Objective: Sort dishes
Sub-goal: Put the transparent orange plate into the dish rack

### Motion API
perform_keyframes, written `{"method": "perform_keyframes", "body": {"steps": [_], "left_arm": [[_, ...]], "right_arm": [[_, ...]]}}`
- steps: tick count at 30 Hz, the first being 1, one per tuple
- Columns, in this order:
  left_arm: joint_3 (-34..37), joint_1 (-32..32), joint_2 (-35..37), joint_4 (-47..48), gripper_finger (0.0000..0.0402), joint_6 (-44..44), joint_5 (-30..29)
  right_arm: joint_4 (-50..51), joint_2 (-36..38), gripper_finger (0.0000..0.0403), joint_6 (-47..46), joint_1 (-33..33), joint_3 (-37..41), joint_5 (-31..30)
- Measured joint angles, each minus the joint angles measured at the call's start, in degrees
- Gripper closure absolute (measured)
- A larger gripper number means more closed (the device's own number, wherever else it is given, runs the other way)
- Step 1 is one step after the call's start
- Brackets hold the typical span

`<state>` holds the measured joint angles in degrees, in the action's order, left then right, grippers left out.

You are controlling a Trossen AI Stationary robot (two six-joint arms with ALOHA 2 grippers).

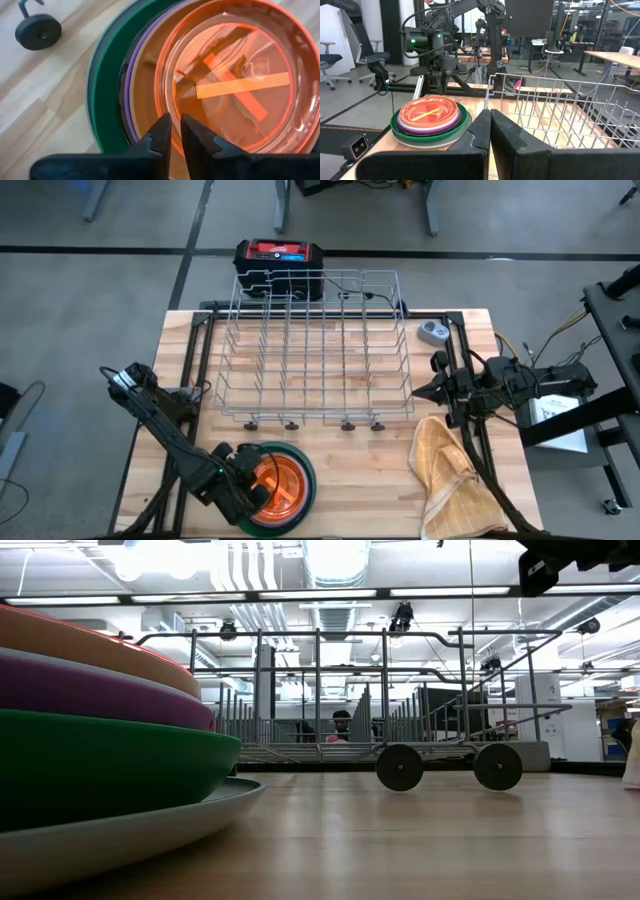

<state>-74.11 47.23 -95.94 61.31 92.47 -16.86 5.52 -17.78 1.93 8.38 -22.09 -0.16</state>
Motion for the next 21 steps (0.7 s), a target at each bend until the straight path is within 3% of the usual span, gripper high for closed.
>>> {"method": "perform_keyframes", "body": {"steps": [21], "left_arm": [[0.00,-0.79,-1.33,0.10,0.0344,-0.24,1.92]], "right_arm": [[0.22,-0.02,0.0401,-0.39,-0.01,0.00,0.04]]}}
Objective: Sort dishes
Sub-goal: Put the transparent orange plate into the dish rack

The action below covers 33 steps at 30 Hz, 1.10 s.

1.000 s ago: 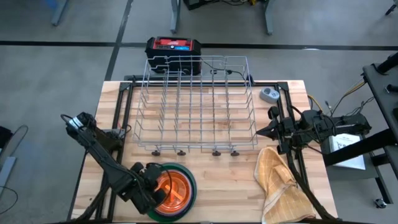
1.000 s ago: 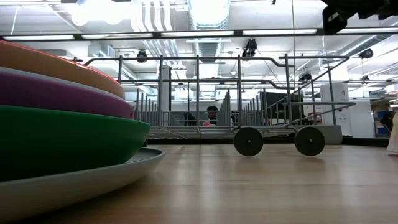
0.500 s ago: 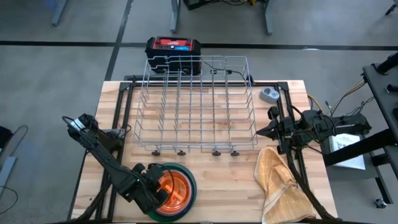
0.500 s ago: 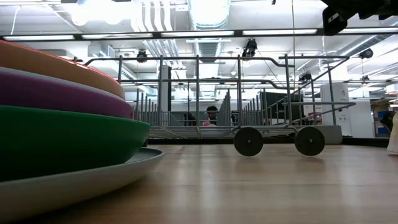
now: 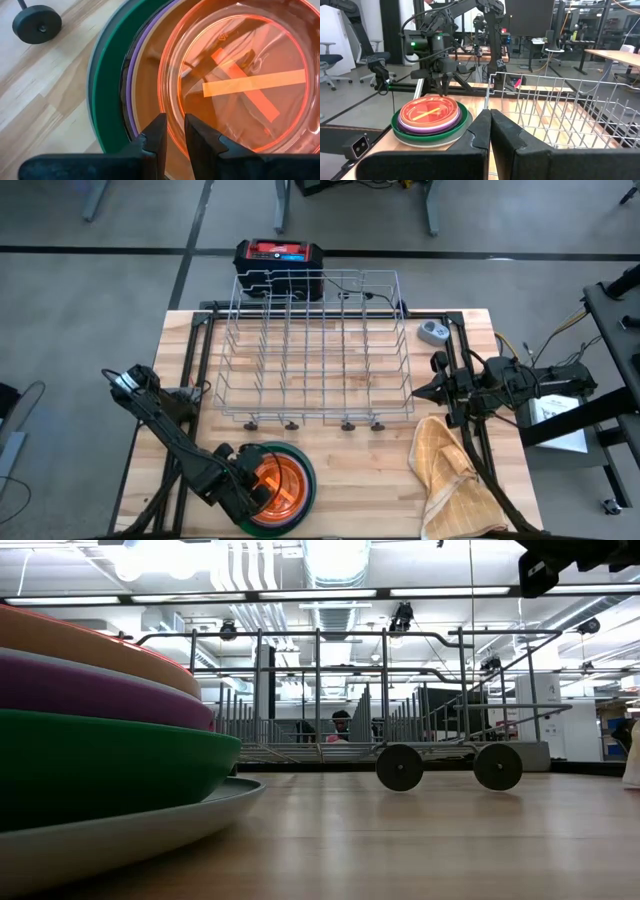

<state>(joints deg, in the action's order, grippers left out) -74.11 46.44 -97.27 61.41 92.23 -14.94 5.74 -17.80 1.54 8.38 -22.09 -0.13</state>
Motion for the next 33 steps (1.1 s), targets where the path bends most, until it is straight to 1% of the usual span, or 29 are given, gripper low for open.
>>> {"method": "perform_keyframes", "body": {"steps": [17,25,33], "left_arm": [[0.00,-0.07,0.00,-0.01,0.0344,0.02,-0.07],[0.02,-0.21,-1.78,0.29,0.0345,-0.37,-0.05],[0.07,-0.81,-2.72,0.90,0.0345,-3.15,0.02]], "right_arm": [[0.04,-0.02,0.0401,-0.11,0.00,0.00,0.03],[0.05,-0.02,0.0401,-0.09,0.01,0.02,0.03],[0.06,-0.15,0.0401,-0.09,-0.02,0.07,0.03]]}}
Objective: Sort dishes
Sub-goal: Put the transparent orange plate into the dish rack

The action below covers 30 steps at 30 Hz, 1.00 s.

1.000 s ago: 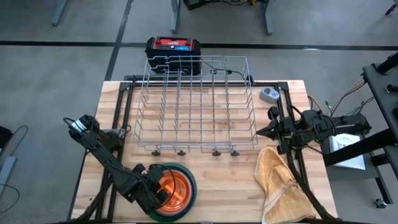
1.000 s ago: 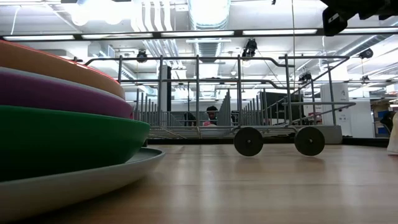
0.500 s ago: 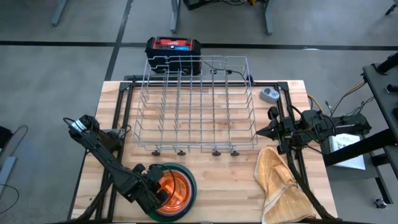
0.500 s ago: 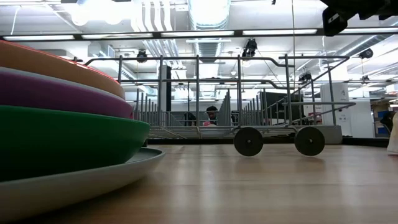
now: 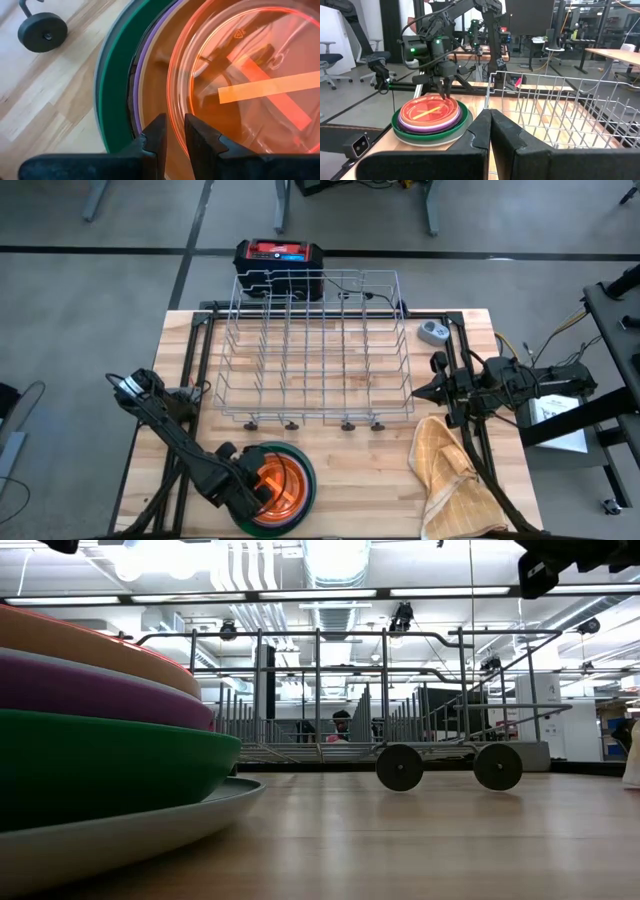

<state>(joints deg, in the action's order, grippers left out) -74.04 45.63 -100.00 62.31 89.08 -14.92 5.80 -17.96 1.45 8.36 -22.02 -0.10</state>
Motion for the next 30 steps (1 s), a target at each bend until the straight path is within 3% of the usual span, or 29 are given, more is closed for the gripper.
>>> {"method": "perform_keyframes", "body": {"steps": [16,25,30], "left_arm": [[0.02,-0.11,-0.01,-0.14,0.0346,-1.23,0.07],[0.02,-0.11,-0.01,0.01,0.0395,-1.60,0.09],[0.02,-0.11,-0.01,0.03,0.0397,-1.69,0.74]], "right_arm": [[0.02,-1.30,0.0401,0.00,0.02,0.07,0.02],[-0.04,-1.64,0.0401,0.12,0.01,0.07,0.01],[-0.06,-1.64,0.0401,0.22,0.01,0.07,0.00]]}}
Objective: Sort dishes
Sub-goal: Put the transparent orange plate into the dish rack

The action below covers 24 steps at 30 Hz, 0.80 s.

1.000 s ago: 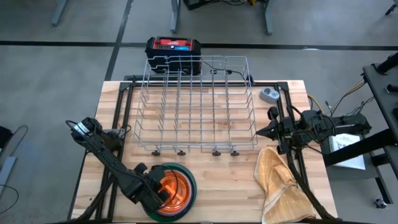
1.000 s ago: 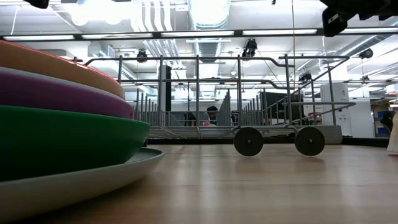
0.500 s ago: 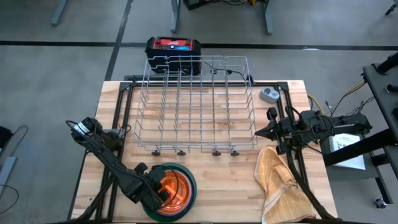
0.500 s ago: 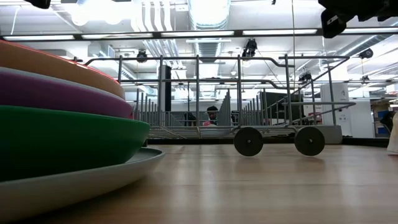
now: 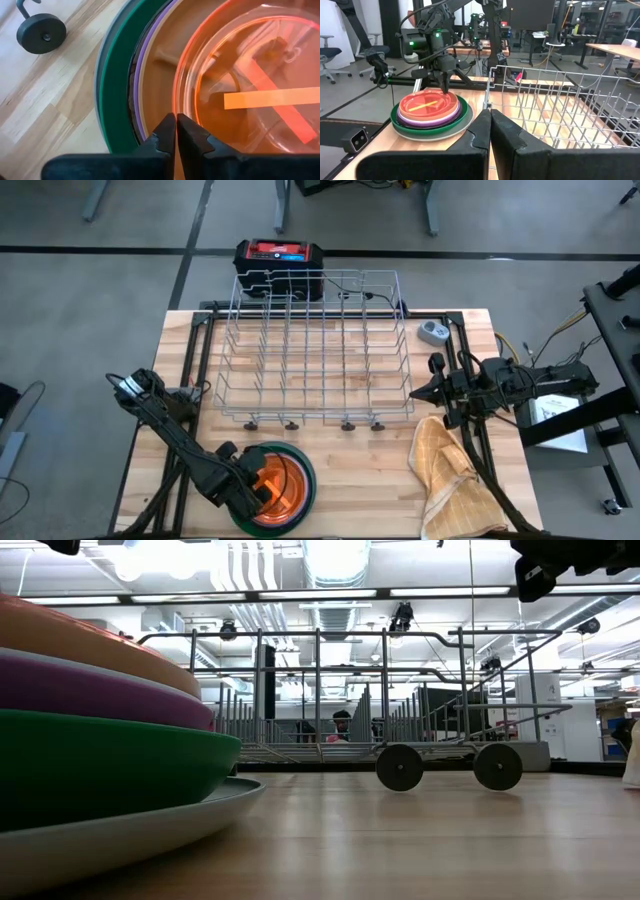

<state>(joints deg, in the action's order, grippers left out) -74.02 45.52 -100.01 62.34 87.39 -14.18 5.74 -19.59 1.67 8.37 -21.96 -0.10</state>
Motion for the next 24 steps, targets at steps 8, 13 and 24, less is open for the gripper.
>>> {"method": "perform_keyframes", "body": {"steps": [8,13,24], "left_arm": [[-0.09,0.00,0.00,0.41,0.0401,-1.22,-0.02],[-2.33,0.02,0.00,2.16,0.0401,-2.98,-1.44],[-5.10,0.00,0.02,4.45,0.0401,-4.47,-4.87]], "right_arm": [[0.01,0.00,0.0401,0.00,0.00,0.00,0.00],[0.00,0.00,0.0401,0.02,0.01,0.00,0.00],[0.00,0.00,0.0401,0.43,0.01,0.00,0.00]]}}
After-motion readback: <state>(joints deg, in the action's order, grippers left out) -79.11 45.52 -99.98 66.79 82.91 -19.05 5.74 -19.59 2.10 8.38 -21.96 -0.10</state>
